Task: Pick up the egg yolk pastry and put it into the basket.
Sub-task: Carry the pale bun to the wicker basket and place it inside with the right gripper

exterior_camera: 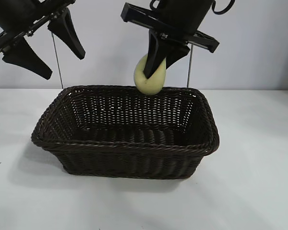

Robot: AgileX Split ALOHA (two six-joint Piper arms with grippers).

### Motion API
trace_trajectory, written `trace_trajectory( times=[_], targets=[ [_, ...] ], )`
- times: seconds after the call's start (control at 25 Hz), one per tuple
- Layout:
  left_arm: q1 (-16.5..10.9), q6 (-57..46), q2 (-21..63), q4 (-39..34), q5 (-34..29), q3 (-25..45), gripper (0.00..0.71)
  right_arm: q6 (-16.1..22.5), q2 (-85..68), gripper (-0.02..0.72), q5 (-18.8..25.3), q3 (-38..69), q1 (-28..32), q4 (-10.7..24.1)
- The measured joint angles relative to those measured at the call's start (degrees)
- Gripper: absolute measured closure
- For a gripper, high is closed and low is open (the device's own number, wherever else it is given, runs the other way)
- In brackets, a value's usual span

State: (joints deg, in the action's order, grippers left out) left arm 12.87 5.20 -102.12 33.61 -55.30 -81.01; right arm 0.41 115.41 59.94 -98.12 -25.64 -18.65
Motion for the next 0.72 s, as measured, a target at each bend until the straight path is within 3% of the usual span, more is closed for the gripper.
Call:
trace_trajectory(
  times=[0.36,0.48,0.6,0.72],
  targets=[
    [0.0,0.0,0.0,0.0,0.0,0.0,0.19,0.0,4.1,0.671,-0.2,0.0,0.0,0.1],
    [0.0,0.0,0.0,0.0,0.0,0.0,0.19,0.0,4.5,0.631,-0.3,0.0,0.0,0.2],
    [0.0,0.0,0.0,0.0,0.1,0.0,0.19,0.0,4.5,0.506,-0.5,0.0,0.0,0.2],
    [0.0,0.0,0.0,0.0,0.1,0.0,0.19,-0.1,4.5,0.307,-0.5,0.0,0.0,0.2]
  ],
)
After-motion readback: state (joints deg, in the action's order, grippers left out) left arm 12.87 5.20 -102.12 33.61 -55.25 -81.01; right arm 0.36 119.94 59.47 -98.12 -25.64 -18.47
